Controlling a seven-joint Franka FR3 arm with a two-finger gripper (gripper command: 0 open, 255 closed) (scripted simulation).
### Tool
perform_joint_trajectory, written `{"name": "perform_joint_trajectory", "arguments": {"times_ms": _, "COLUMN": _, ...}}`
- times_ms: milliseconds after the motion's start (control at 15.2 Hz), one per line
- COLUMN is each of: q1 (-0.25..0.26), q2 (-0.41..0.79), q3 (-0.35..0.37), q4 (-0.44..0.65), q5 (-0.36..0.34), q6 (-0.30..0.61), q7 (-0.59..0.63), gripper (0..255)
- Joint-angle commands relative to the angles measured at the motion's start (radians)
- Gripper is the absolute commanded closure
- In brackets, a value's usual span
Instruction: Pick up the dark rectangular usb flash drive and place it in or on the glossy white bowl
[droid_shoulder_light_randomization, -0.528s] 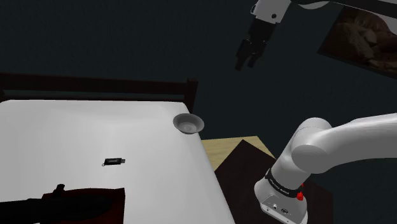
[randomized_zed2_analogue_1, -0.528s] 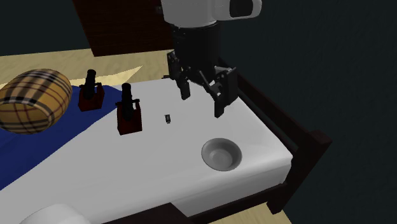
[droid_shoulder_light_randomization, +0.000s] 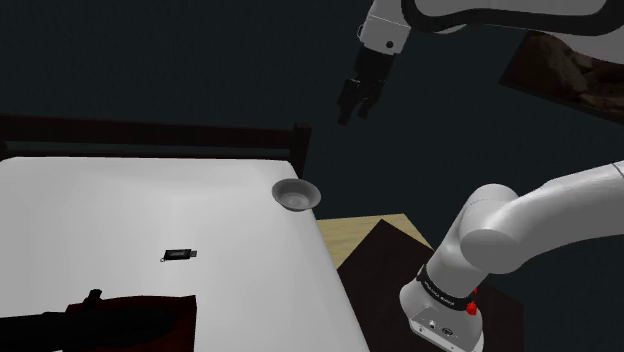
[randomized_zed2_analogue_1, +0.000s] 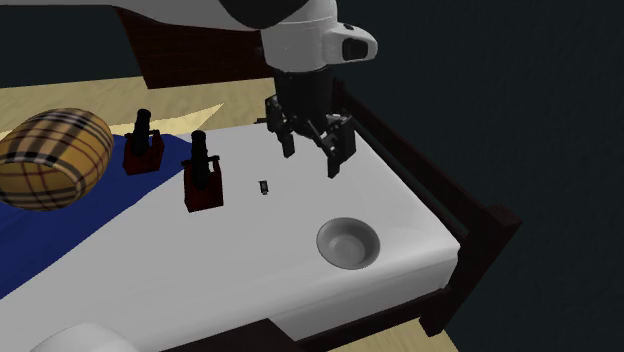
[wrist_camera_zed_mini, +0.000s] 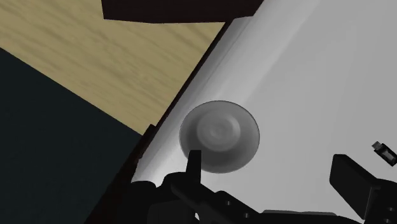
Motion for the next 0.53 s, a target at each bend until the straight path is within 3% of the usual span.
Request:
{"name": "perform_joint_trajectory", "arguments": {"times_ms": 0, "q1": 0.013, "q2": 0.051, "q3": 0.02, "q4": -0.001, "q5": 0.008, "q6": 0.049, "q7": 0.005, "gripper": 0}}
{"name": "perform_joint_trajectory", "arguments": {"times_ms": 462, "q1": 0.054, "q2": 0.249, "q3": 0.096, "q4": 0.028, "q5": 0.023, "q6": 0.205, "q7": 0.034, "gripper": 0}}
